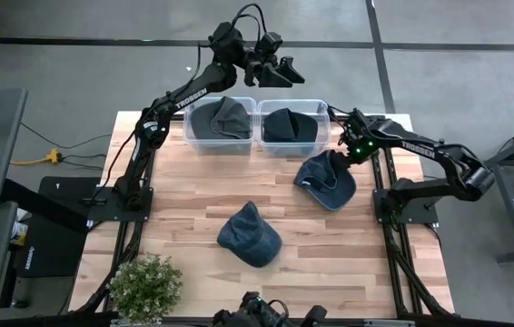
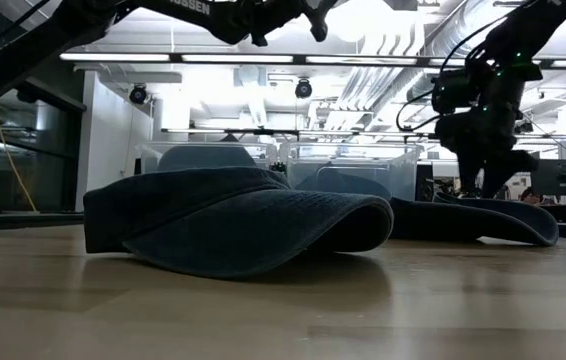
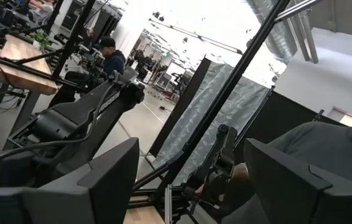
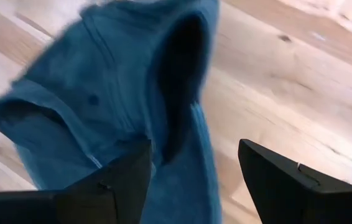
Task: Pick & Place hat
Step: Put the top blue cap into the right transparent bin
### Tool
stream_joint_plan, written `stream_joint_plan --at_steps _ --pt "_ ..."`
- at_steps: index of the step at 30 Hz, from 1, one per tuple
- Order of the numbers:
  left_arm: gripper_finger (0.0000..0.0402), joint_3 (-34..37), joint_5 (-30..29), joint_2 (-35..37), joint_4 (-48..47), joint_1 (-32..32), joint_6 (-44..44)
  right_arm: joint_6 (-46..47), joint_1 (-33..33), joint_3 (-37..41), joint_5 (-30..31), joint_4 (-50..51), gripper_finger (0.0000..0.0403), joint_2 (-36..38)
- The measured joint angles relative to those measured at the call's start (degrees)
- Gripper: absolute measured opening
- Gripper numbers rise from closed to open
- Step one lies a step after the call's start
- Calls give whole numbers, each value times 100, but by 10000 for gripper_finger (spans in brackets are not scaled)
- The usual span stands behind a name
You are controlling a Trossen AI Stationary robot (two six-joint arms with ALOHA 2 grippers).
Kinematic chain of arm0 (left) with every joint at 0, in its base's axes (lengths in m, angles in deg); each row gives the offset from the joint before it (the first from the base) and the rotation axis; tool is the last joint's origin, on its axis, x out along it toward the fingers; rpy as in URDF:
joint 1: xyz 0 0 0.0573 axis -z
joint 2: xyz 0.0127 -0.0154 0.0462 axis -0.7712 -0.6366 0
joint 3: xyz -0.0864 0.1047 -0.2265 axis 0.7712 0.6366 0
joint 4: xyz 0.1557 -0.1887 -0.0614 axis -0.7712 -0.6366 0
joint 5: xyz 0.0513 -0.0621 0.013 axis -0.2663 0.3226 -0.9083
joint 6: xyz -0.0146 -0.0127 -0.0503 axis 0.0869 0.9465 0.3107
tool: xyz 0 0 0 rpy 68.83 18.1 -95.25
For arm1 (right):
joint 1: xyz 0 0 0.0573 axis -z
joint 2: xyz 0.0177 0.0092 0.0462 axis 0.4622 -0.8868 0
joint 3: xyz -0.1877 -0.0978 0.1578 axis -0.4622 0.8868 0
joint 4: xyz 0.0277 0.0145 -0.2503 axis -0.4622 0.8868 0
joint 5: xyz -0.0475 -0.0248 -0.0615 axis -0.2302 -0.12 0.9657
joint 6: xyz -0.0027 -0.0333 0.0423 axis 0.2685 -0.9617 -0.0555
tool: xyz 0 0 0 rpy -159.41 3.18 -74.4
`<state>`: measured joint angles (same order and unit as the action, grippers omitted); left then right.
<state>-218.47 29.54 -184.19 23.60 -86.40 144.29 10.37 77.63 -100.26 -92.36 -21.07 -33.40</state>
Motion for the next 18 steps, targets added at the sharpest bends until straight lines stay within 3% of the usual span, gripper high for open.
stream_joint_plan --at_steps 18 --pt "286 0 -7 0 -145 -2 37 194 -288 -2 -349 -614 234 -420"
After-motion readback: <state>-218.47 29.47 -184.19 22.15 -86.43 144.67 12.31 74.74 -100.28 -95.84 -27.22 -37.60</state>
